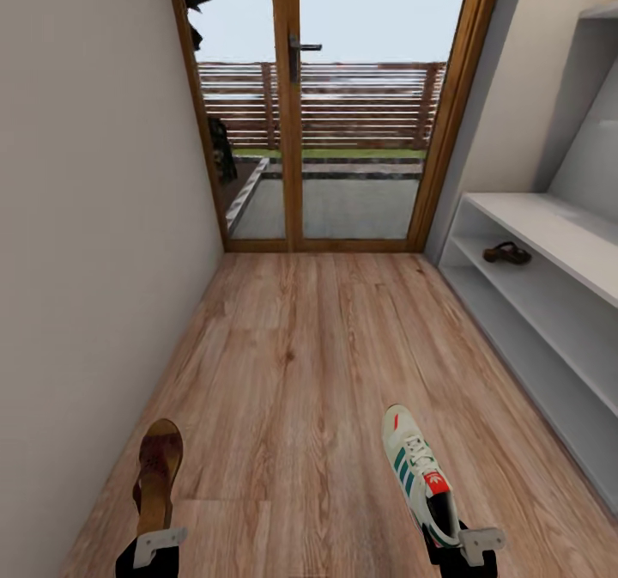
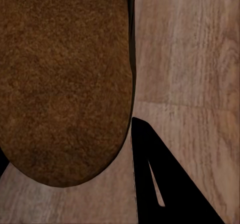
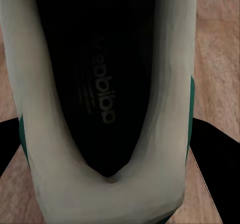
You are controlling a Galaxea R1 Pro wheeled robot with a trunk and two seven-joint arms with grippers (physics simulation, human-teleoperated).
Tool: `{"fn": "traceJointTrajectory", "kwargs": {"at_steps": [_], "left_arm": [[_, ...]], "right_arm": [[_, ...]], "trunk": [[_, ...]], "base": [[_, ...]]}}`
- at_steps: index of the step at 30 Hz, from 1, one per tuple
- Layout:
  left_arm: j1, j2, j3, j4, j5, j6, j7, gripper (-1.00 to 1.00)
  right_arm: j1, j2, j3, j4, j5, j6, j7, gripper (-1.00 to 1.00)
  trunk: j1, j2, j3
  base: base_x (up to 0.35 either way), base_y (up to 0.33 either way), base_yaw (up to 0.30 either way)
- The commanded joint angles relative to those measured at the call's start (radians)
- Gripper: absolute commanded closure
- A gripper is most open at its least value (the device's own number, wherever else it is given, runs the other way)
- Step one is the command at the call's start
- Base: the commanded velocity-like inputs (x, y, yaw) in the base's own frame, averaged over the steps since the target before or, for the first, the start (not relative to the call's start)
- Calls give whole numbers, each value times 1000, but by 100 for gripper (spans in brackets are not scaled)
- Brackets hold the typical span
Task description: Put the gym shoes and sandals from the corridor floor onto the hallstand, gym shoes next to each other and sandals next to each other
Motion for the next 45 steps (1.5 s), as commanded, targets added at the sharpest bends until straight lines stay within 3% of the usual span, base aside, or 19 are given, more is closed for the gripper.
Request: {"fn": "traceJointTrajectory", "kwargs": {"at_steps": [1, 29, 45], "left_arm": [[-1, 0, 2, 0, -10, -3, 3, 100], [-1, 0, 2, 0, -10, -4, 3, 100], [-1, 0, 3, 0, -10, -3, 3, 100]], "right_arm": [[0, 0, -9, 0, 4, -3, 7, 100], [-1, 1, -8, 0, 4, -3, 7, 100], [-1, 0, -8, 0, 4, -3, 7, 100]], "trunk": [[0, 0, -1], [0, 0, 0], [0, 0, 14]], "base": [[337, 0, 0], [337, 0, -3], [337, 0, -193]]}}
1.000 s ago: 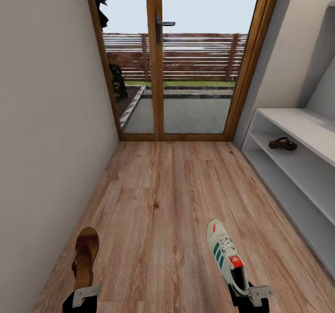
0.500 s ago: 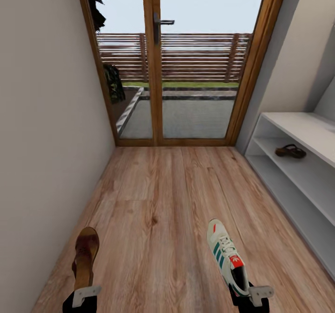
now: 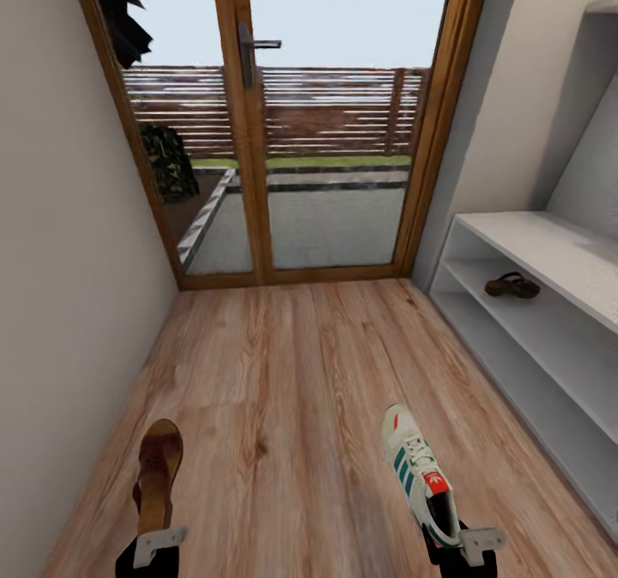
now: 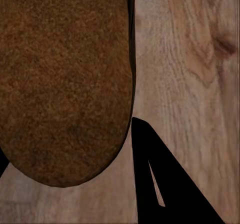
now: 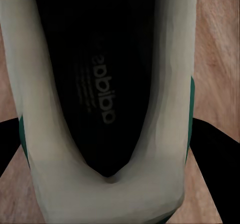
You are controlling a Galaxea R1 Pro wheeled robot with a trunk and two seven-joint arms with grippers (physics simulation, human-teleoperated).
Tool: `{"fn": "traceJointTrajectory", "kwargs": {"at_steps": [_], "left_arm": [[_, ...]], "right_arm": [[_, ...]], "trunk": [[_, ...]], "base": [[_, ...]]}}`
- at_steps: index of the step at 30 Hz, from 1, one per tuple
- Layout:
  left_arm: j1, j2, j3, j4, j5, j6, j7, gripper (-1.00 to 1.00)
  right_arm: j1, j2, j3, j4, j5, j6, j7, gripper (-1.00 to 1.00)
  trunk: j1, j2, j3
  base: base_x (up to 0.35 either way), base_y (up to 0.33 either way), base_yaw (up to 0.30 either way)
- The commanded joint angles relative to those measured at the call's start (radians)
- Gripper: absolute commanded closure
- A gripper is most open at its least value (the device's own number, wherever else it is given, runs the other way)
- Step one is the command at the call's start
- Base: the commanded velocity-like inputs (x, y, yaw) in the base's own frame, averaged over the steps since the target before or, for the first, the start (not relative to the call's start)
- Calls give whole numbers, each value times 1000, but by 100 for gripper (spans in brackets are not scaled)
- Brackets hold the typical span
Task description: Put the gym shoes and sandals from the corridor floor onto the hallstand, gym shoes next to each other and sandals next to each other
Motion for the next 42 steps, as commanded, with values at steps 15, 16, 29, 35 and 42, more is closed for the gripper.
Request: {"fn": "traceJointTrajectory", "kwargs": {"at_steps": [15, 16, 29, 35, 42], "left_arm": [[0, 0, 2, 0, -10, -3, 3, 100], [0, 0, 2, 0, -10, -3, 3, 100], [0, 0, 2, 0, -9, -3, 4, 100], [0, 1, 3, 0, -9, -3, 4, 100], [0, 0, 3, 0, -10, -3, 3, 100]], "right_arm": [[-1, 0, -9, 1, 4, -3, 7, 100], [-1, 0, -9, 1, 4, -3, 7, 100], [-1, 0, -9, 1, 4, -3, 7, 100], [-1, 1, -9, 1, 4, -3, 7, 100], [-1, 0, -9, 1, 4, -3, 7, 100]], "trunk": [[0, 0, 8], [0, 0, 8], [0, 0, 8], [0, 0, 8], [0, 0, 8]], "base": [[337, 0, -142], [337, 0, -203], [317, 116, -256], [278, 215, -265], [226, 198, -265]]}}
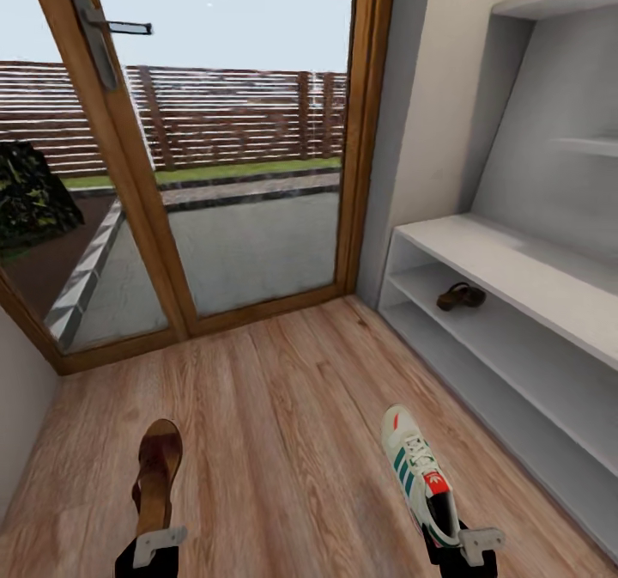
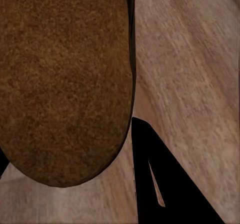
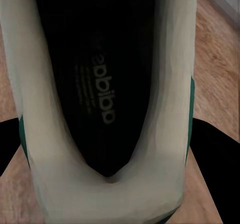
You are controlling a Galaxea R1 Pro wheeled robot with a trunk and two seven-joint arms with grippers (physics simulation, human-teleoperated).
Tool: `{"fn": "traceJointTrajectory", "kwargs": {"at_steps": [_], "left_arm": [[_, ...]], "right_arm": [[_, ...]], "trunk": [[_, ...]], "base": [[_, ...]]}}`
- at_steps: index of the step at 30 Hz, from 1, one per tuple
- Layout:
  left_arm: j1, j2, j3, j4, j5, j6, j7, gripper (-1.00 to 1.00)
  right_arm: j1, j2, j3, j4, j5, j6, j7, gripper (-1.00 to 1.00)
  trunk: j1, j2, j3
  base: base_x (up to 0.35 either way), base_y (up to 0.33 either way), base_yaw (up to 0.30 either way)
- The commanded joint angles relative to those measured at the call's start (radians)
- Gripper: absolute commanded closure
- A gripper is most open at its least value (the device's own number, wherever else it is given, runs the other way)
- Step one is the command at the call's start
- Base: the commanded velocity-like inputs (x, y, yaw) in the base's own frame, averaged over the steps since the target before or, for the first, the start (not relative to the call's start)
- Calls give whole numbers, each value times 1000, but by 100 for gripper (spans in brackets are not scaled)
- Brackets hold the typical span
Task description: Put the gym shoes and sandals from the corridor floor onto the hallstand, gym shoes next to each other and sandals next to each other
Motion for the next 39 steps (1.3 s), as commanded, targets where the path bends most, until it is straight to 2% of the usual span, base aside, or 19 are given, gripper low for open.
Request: {"fn": "traceJointTrajectory", "kwargs": {"at_steps": [1, 25, 39], "left_arm": [[0, 0, 2, 0, -11, -3, 3, 100], [0, -1, 1, 0, -11, -4, 3, 100], [0, -1, 1, 0, -11, -3, 4, 100]], "right_arm": [[-1, 0, -9, 1, 4, -3, 7, 100], [-1, 0, -9, 1, 4, -3, 7, 100], [-1, 0, -9, 1, 4, -3, 7, 100]], "trunk": [[0, 0, -1], [0, 0, -1], [0, 0, -1]], "base": [[115, 98, -265], [12, 9, -265], [140, 252, -265]]}}
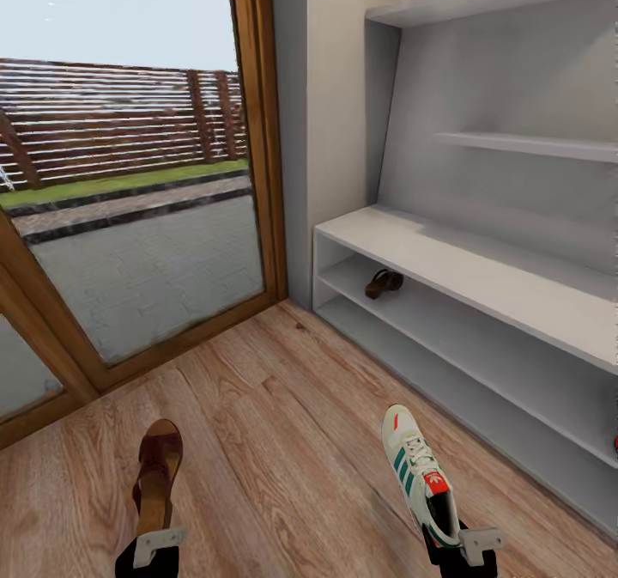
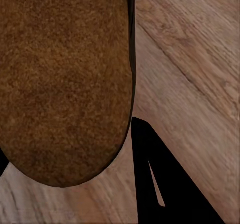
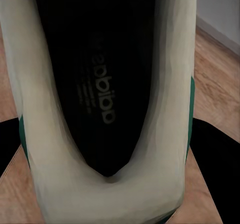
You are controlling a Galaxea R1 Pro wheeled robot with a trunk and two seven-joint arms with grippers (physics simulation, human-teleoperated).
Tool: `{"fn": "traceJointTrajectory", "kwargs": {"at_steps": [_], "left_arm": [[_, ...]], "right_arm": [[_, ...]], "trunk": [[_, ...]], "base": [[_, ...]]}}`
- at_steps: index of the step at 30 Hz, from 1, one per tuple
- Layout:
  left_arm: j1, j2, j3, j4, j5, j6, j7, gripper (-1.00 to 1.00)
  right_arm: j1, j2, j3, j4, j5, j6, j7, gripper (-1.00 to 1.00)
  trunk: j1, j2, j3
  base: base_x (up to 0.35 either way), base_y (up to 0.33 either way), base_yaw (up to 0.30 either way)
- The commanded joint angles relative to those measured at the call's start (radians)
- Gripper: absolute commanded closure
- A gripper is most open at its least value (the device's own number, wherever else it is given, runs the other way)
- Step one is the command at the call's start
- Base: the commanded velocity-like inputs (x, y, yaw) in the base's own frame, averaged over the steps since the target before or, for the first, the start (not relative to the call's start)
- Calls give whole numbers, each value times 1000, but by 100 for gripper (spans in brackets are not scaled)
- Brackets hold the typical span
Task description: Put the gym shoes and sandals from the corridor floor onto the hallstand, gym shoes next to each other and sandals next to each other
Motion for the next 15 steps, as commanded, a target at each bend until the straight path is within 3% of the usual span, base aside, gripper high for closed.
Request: {"fn": "traceJointTrajectory", "kwargs": {"at_steps": [1, 15], "left_arm": [[0, 0, 2, 1, -11, -3, 3, 100], [0, 0, 2, 1, -11, -3, 2, 100]], "right_arm": [[-1, 0, -9, 1, 5, -3, 7, 100], [-1, 0, -9, 1, 5, -3, 7, 100]], "trunk": [[0, 0, -1], [0, 0, -1]], "base": [[175, 281, -265], [193, 231, -265]]}}
